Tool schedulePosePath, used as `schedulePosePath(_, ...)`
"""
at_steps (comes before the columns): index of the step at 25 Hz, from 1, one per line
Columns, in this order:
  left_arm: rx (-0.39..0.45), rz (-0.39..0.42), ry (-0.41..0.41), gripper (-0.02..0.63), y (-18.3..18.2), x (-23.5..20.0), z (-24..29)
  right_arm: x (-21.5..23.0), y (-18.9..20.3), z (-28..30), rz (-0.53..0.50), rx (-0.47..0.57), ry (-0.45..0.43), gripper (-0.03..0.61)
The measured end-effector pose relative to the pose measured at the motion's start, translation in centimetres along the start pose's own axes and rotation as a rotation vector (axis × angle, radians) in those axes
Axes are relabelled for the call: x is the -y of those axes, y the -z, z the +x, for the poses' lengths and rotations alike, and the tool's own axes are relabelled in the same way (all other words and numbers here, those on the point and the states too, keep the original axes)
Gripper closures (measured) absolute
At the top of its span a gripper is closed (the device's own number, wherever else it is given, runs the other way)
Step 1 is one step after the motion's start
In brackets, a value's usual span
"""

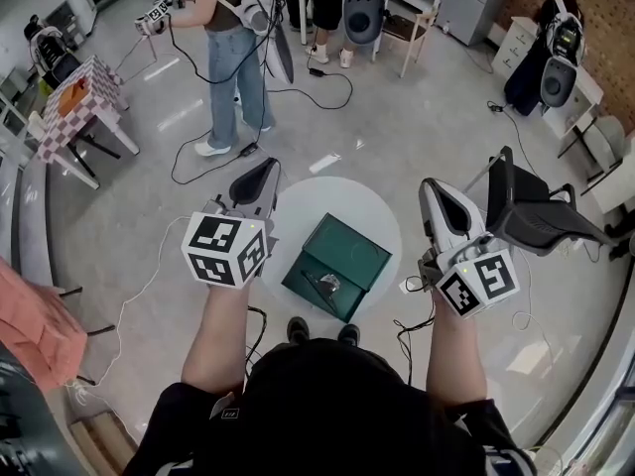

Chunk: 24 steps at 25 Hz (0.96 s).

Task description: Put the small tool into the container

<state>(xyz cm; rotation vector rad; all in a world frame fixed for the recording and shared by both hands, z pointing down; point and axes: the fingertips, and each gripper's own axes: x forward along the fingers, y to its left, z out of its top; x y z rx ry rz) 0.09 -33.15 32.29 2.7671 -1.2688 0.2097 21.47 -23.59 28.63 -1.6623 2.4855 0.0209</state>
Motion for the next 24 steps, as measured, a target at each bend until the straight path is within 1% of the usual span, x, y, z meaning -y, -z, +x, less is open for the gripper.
schedulePosePath(7,-0.005,0.001,0.011,0.598,0.4,0.4,0.1,-0.2,1.3,-0.2,0.014,-0.026,-0.003,0.571)
schedulePosePath(24,-0.019,0.002,0.018,0.598,0.7,0.9,-0.3,-0.4,1.6,-0.3,0.030,-0.043,-0.016,0.571)
